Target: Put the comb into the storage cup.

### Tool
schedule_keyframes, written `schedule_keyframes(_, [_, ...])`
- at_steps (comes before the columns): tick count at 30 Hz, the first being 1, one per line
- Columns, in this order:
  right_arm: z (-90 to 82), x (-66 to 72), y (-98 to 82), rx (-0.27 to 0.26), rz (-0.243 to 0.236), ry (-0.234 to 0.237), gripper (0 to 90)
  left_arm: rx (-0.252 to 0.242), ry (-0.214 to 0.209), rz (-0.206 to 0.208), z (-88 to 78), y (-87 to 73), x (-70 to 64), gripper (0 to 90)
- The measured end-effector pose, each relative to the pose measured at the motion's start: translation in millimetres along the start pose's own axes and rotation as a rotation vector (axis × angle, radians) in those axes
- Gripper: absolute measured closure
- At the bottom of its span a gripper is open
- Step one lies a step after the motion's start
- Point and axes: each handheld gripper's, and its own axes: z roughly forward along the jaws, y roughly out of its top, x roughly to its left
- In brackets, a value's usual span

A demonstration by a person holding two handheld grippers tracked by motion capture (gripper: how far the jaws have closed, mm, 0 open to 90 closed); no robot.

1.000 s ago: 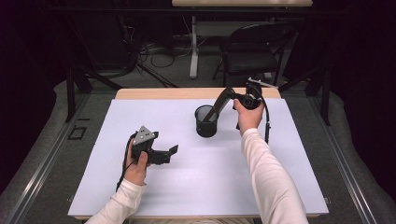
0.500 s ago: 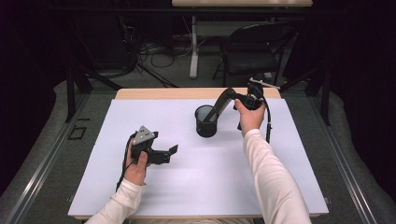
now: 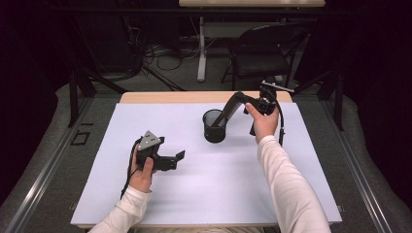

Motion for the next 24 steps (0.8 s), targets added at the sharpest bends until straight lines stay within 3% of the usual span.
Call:
schedule_keyframes(7, [-1.8,2.1,0.3,0.006,-0.032,-0.002,42.4,0.002,0.000,0.001,0.7,-0.3,-0.1,3.7])
schedule_keyframes(24, [-17.2,5.7,4.1,0.027,-0.101,-0.006,37.3,-0.001,-0.003,-0.009,-1.1,0.3,2.4,3.7])
